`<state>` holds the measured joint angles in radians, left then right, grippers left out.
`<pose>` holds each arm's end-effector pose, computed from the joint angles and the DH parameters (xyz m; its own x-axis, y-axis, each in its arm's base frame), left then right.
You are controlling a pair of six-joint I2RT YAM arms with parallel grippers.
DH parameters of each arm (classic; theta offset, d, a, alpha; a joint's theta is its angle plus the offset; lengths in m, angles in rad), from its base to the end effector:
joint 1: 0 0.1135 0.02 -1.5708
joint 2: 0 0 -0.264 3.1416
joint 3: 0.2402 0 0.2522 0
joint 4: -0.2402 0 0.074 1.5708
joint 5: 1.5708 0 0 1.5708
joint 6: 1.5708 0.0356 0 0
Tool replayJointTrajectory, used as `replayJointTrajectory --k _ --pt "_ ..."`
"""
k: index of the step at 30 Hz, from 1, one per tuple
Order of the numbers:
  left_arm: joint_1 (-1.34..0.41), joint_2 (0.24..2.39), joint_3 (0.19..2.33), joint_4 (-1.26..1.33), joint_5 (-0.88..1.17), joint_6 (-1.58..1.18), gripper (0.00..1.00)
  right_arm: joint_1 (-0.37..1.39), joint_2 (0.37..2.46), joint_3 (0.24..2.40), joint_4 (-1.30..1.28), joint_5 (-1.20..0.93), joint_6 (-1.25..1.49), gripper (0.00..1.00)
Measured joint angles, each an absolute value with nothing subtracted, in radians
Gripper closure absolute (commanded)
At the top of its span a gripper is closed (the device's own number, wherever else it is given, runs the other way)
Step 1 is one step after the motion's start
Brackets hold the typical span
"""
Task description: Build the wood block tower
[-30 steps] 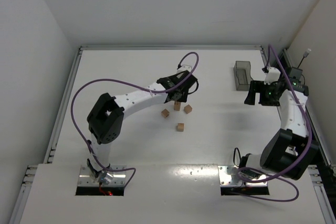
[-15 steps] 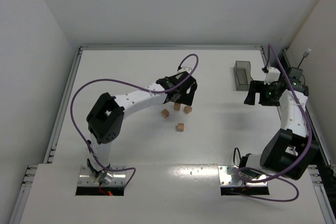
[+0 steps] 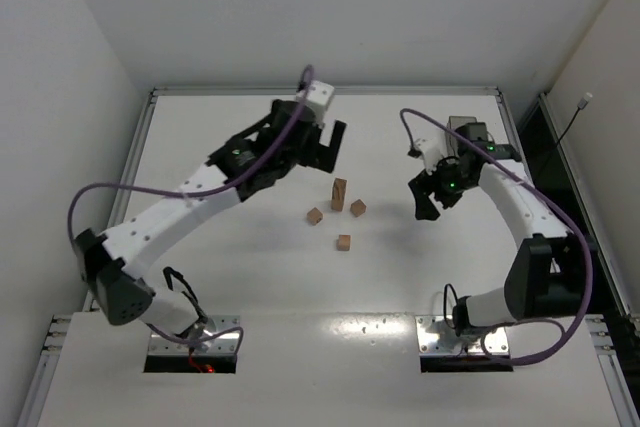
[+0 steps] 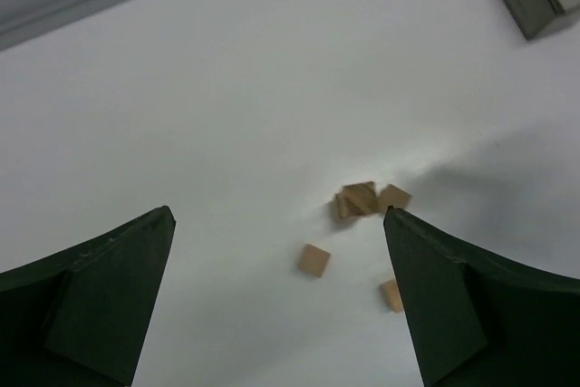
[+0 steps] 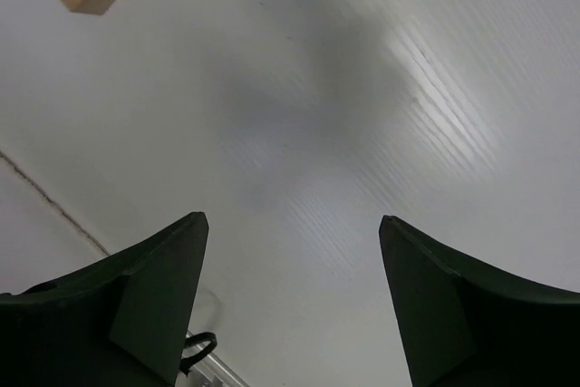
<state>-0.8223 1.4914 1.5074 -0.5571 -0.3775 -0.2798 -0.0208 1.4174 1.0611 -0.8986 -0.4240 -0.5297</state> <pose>0.2375 -0.2364 0.3854 -0.4656 0.1241 -0.8762 0.3512 0.9347 -0.0542 0.2635 0.0092 0.2440 -0.7651 -0.4447 -0.4657 -0.5741 0.7987 0.1805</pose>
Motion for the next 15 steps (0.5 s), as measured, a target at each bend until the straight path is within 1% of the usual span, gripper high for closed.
replayJointTrajectory --k 1,2,5,7,10,15 --pt "-0.796 1.444 1.501 -0.551 -0.381 -0.267 0.0 0.018 1.425 1.061 -0.895 -0.419 -0.53 0.29" --pt "-0.757 1.403 1.491 -0.546 -0.383 -0.257 0.0 0.057 1.429 1.061 -0.888 -0.418 -0.524 0.33" --pt "-0.614 1.332 1.443 -0.54 -0.389 -0.244 0.0 0.132 1.427 1.048 -0.81 -0.422 -0.459 0.38" --pt "-0.515 1.324 1.397 -0.548 -0.388 -0.244 0.0 0.161 1.414 1.005 -0.717 -0.424 -0.396 0.38" --pt "-0.421 1.338 1.33 -0.575 -0.372 -0.243 0.0 0.207 1.378 0.917 -0.587 -0.422 -0.311 0.38" --pt "-0.352 1.345 1.279 -0.615 -0.325 -0.244 0.0 0.358 1.403 0.88 -0.435 -0.395 -0.227 0.38"
